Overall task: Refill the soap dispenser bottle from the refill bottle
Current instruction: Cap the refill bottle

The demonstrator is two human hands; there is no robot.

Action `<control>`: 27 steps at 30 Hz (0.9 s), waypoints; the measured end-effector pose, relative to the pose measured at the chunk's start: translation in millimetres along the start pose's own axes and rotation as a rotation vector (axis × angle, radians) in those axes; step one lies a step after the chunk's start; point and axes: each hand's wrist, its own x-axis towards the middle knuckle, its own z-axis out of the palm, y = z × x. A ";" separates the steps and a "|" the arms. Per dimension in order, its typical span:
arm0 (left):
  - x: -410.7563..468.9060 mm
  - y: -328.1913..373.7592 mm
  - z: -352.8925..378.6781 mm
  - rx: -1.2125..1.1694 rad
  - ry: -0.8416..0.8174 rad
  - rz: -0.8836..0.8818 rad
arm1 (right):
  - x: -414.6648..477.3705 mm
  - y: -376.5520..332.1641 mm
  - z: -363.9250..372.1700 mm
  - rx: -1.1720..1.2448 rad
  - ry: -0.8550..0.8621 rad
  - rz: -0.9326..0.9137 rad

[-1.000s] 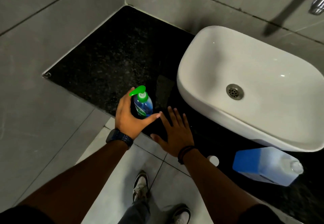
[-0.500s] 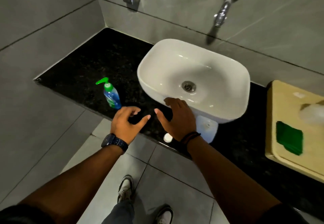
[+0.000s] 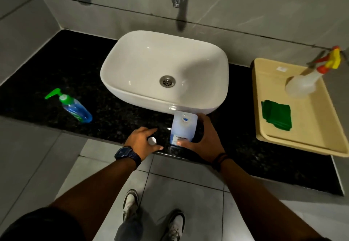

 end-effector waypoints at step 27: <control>49.4 188.3 -186.9 -0.542 0.377 0.457 | 50.2 -123.8 -45.6 -0.191 0.273 -0.158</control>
